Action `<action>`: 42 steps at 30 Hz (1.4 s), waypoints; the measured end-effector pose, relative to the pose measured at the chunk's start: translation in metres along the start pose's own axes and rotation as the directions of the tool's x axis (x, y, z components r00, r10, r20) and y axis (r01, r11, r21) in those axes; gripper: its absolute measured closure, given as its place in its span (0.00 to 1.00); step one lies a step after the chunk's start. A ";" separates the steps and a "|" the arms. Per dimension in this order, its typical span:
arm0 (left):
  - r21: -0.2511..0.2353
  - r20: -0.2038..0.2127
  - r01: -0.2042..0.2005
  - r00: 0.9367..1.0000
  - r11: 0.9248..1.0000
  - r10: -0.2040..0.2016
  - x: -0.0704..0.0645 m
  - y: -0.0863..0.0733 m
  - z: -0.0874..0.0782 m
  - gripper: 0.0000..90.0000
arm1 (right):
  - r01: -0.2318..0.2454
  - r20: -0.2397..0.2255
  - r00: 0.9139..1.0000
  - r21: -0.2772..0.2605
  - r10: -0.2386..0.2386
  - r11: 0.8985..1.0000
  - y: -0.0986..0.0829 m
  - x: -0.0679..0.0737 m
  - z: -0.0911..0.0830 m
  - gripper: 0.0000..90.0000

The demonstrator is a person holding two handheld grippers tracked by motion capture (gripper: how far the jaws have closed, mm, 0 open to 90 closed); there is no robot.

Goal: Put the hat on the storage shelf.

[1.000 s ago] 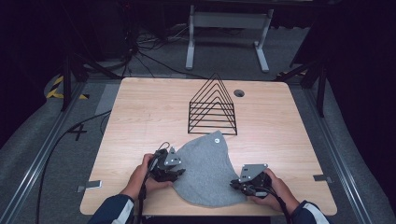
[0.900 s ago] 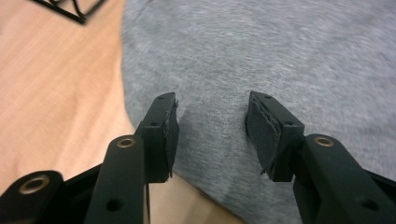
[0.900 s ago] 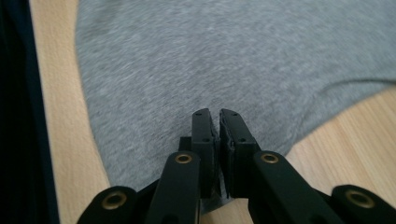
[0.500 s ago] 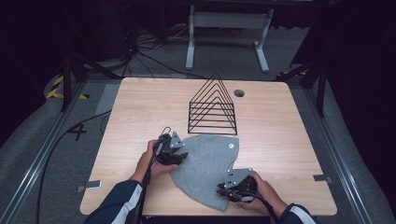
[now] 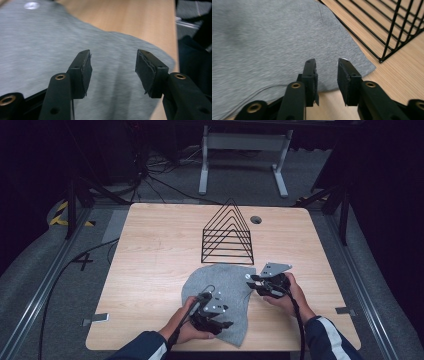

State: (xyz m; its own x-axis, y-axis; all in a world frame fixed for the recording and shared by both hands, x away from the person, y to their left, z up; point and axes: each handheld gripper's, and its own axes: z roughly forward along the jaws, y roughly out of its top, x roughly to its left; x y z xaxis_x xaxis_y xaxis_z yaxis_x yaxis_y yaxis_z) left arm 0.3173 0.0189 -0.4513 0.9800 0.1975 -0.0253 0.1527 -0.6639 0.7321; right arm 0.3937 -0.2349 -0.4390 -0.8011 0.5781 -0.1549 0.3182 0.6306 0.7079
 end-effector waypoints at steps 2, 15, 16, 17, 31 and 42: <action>0.026 0.013 -0.009 1.000 1.000 0.009 -0.003 -0.001 0.004 0.53 | 0.004 0.001 1.000 0.006 -0.004 1.000 0.002 -0.001 0.004 0.75; 0.104 -0.075 0.045 0.996 0.994 -0.037 0.016 -0.038 -0.022 0.53 | 0.009 -0.142 0.990 0.128 0.009 0.992 -0.008 0.011 0.005 0.69; 0.096 -0.084 0.057 0.995 0.994 -0.049 0.018 -0.041 -0.025 0.53 | -0.002 -0.144 0.989 0.126 0.020 0.992 -0.012 0.016 0.001 0.69; 0.098 -0.103 0.059 0.994 0.993 -0.049 0.021 -0.044 -0.028 0.53 | 0.000 -0.144 0.989 0.119 0.018 0.993 -0.015 0.021 -0.003 0.69; 0.012 -0.230 0.336 0.918 0.942 -0.324 0.074 -0.070 -0.060 0.34 | -0.016 -0.211 0.977 0.132 0.044 0.991 -0.027 0.073 -0.040 0.59; 0.079 -0.288 0.306 0.918 0.949 -0.272 0.082 -0.052 -0.036 0.20 | -0.073 -0.030 0.997 0.097 0.076 0.993 -0.008 0.007 -0.004 0.34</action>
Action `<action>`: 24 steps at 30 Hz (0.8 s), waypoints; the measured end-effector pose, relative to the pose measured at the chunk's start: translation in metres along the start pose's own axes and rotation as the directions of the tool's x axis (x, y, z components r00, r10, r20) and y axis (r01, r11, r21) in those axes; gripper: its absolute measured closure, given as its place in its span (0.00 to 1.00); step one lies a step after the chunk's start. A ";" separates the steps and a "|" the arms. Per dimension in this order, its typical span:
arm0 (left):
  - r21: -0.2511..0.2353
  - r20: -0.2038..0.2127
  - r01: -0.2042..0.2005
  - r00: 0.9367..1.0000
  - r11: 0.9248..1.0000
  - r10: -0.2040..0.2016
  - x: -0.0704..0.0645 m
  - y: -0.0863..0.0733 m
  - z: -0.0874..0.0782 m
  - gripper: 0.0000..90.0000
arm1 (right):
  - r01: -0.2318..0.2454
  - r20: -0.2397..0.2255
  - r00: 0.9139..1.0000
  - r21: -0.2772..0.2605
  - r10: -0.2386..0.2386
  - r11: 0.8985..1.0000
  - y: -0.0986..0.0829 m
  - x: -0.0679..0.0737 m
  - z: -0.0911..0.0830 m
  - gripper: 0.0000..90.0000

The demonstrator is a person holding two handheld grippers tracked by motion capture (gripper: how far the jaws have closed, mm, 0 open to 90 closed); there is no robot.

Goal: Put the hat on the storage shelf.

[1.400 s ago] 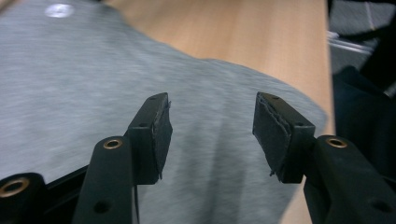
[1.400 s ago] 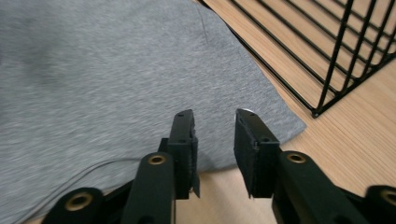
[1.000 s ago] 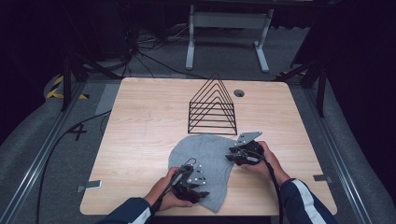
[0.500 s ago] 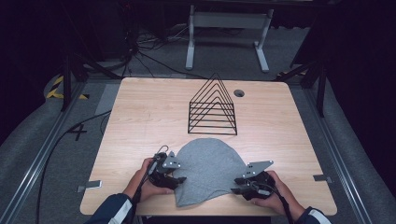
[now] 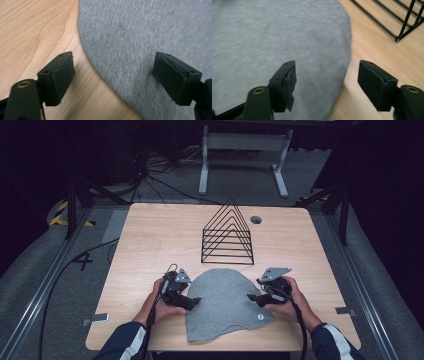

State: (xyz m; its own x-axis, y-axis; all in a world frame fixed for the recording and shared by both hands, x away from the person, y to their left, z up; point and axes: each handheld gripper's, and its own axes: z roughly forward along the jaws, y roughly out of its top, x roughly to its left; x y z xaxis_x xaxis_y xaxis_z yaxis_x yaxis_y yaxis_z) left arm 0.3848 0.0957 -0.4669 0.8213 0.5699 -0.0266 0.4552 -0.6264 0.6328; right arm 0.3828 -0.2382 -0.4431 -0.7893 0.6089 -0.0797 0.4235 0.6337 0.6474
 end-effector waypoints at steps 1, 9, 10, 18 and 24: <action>0.000 0.000 0.000 1.000 1.000 0.000 0.000 0.000 0.000 0.18 | 0.000 0.000 1.000 0.000 0.000 1.000 0.000 0.000 0.000 0.34; -0.001 0.007 0.000 1.000 1.000 0.000 -0.001 0.003 0.003 0.17 | -0.041 -0.040 0.998 0.066 0.044 0.997 0.025 -0.015 0.037 0.27; 0.004 0.006 -0.004 1.000 1.000 0.004 -0.001 0.004 0.003 0.17 | -0.045 -0.040 0.998 0.075 0.048 0.996 0.026 -0.015 0.037 0.28; 0.017 0.001 0.002 1.000 1.000 -0.003 0.005 0.009 0.000 0.36 | -0.025 -0.061 0.998 0.103 0.031 0.994 0.020 0.000 0.025 0.47; 0.020 0.026 -0.016 1.000 1.000 0.016 0.006 0.017 0.002 0.66 | -0.039 -0.103 0.994 0.074 0.046 0.997 0.015 0.008 0.020 0.82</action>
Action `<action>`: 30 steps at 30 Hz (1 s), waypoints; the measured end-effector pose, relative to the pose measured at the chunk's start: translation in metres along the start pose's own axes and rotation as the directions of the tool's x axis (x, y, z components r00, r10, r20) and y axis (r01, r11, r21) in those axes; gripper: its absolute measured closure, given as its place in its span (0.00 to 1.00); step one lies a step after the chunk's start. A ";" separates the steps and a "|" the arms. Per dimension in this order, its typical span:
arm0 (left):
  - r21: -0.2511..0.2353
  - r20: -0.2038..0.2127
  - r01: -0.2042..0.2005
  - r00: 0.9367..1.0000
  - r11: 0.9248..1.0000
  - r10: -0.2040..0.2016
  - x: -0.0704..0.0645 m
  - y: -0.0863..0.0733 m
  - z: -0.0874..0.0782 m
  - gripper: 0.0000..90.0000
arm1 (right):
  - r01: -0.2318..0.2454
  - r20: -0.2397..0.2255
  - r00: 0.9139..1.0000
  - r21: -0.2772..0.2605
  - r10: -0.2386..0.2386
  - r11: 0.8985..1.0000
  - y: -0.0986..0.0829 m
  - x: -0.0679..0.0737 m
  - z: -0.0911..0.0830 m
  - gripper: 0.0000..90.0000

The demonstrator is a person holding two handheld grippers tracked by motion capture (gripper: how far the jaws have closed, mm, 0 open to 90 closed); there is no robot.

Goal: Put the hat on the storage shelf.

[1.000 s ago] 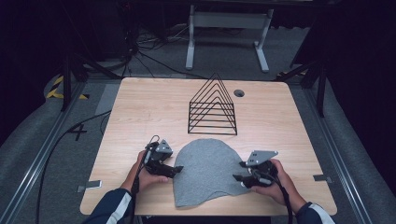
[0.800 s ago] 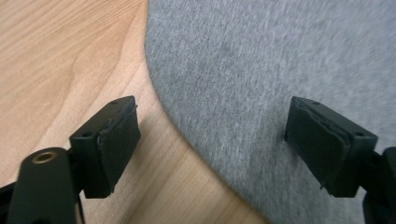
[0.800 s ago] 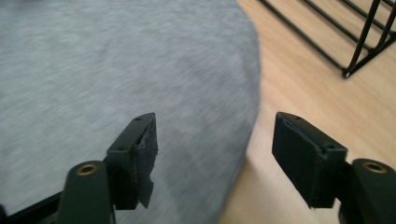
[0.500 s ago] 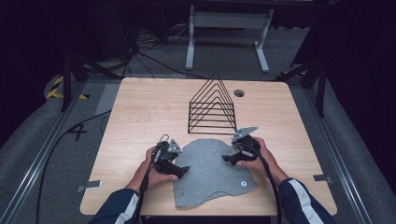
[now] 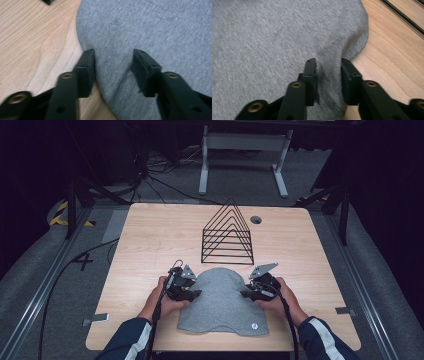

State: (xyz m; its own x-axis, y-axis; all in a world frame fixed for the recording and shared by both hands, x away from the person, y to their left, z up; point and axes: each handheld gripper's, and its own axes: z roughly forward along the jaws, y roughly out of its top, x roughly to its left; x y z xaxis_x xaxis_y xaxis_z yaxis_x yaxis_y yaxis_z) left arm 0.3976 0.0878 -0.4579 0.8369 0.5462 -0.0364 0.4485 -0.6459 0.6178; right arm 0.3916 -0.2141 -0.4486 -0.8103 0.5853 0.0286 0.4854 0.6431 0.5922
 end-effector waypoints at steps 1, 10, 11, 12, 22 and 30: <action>-0.003 0.026 0.003 1.000 1.000 -0.003 0.000 0.000 0.001 0.72 | 0.001 -0.013 1.000 -0.003 -0.001 1.000 0.000 -0.001 0.000 0.86; -0.093 0.063 0.034 0.998 0.995 -0.028 0.007 -0.003 -0.005 0.93 | -0.001 -0.016 1.000 -0.083 0.000 0.997 -0.002 -0.004 -0.011 0.93; -0.106 0.062 0.033 0.998 0.994 -0.026 0.006 -0.002 -0.008 0.93 | -0.003 -0.015 1.000 -0.101 0.001 0.995 -0.001 -0.004 -0.015 0.93; -0.125 0.053 0.026 0.998 0.992 -0.020 0.005 0.000 -0.012 0.93 | 0.008 -0.008 1.000 -0.117 -0.009 0.993 0.000 -0.004 -0.019 0.93; -0.316 0.014 -0.046 0.998 0.948 0.053 -0.007 0.023 -0.067 0.93 | 0.061 0.039 0.998 -0.275 -0.052 0.959 0.012 0.004 -0.076 0.93; -0.406 -0.047 -0.132 0.991 0.904 0.124 -0.007 0.065 -0.111 0.93 | 0.148 0.132 0.986 -0.391 -0.103 0.909 0.038 0.010 -0.134 0.93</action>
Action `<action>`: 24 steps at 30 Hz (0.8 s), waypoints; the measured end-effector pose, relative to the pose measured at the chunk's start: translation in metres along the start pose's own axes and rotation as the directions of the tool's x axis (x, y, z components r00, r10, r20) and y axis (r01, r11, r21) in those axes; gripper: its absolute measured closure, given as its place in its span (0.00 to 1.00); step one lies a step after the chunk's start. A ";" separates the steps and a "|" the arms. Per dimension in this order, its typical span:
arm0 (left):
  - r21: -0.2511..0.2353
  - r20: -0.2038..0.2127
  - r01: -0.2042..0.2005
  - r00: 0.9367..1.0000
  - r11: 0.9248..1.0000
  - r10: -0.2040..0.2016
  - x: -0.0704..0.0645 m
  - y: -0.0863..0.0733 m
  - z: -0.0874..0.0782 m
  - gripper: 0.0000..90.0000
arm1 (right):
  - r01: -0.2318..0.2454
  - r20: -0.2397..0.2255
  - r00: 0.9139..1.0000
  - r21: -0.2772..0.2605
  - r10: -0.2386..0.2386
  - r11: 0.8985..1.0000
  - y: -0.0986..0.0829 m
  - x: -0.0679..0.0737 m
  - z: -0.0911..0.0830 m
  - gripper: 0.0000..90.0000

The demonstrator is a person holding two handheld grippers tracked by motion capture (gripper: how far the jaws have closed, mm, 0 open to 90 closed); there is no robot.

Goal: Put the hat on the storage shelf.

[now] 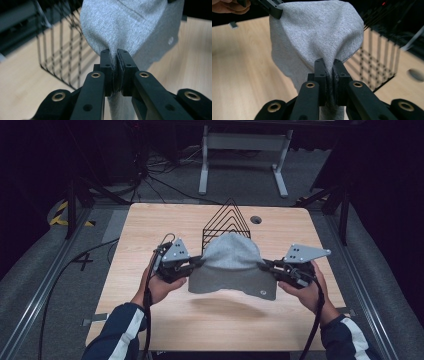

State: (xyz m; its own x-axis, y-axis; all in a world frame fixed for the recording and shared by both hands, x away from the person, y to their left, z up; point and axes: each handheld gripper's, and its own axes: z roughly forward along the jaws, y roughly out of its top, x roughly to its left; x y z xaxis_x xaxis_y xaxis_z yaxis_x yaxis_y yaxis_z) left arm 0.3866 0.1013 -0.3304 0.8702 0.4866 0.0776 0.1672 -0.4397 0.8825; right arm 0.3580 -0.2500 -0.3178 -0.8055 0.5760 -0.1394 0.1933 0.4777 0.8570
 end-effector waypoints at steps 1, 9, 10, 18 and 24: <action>-0.019 -0.001 -0.003 1.000 1.000 0.003 0.002 0.009 -0.003 0.93 | 0.007 0.011 1.000 -0.012 -0.007 1.000 0.007 -0.003 -0.004 0.93; -0.092 -0.064 -0.078 0.995 0.993 0.072 0.034 0.078 -0.012 0.94 | 0.014 0.102 0.995 -0.114 -0.002 0.993 0.063 -0.039 -0.024 0.93; -0.093 -0.078 -0.091 0.993 0.992 0.084 0.038 0.086 -0.012 0.94 | 0.015 0.111 0.994 -0.129 -0.001 0.992 0.070 -0.045 -0.025 0.93; -0.116 -0.128 -0.079 0.990 0.990 0.064 0.071 0.118 -0.003 0.94 | 0.036 0.190 0.982 -0.149 -0.007 0.988 0.108 -0.075 -0.020 0.93; -0.108 -0.157 -0.050 0.987 0.993 0.033 0.090 0.127 0.007 0.94 | 0.019 0.213 0.977 -0.156 0.014 0.988 0.118 -0.097 -0.004 0.93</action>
State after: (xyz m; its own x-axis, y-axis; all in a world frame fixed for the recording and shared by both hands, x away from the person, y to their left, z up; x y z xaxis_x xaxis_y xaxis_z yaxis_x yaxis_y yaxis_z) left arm 0.4898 0.0837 -0.2147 0.7919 0.5842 0.1779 0.0727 -0.3794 0.9224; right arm 0.4569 -0.2524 -0.2008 -0.6649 0.7108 -0.2294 0.0877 0.3794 0.9211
